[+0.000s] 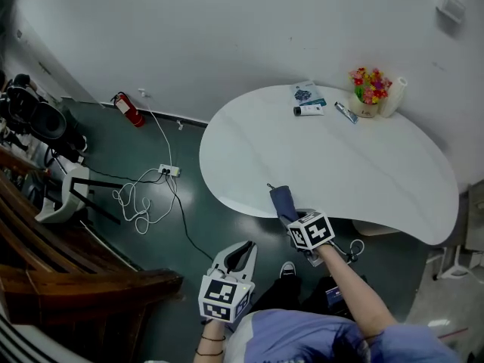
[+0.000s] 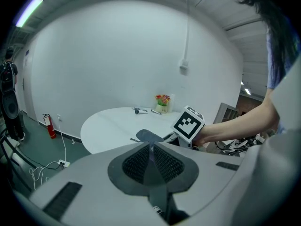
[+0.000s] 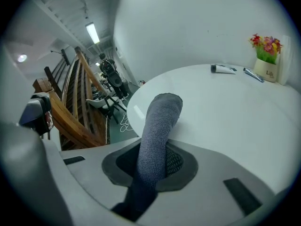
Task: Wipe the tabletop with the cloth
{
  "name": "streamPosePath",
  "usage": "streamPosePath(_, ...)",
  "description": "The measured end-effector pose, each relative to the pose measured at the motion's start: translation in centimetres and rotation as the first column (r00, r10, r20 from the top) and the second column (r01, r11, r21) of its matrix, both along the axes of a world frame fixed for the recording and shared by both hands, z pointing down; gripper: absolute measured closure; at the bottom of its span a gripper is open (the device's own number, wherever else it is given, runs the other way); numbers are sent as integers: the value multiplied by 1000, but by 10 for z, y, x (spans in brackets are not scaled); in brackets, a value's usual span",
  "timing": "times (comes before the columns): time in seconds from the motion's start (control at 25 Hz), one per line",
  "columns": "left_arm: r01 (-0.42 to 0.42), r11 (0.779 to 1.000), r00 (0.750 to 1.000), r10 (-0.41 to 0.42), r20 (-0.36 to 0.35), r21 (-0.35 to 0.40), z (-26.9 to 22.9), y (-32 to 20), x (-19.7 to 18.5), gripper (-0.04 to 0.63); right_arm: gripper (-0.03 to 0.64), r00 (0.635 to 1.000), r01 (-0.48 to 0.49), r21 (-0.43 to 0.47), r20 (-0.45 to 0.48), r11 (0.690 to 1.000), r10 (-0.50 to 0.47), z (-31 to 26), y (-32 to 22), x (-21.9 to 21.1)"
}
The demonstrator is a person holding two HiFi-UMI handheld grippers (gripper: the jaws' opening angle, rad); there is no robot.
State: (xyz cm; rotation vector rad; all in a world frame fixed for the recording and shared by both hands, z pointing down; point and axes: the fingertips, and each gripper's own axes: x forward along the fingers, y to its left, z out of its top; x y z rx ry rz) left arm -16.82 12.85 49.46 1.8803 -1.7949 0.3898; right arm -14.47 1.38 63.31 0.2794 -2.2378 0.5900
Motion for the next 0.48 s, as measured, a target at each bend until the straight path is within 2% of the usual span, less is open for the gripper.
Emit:
streamPosePath(0.24,-96,995,995,96,13,8,-4,-32,34,575,546,994,-105,20,-27,994,105,3,-41,66)
streamPosePath(0.48,-209,978,978,208,18,27,-12,-77,95,575,546,969,-236,44,-59,971,239,1,-86,154)
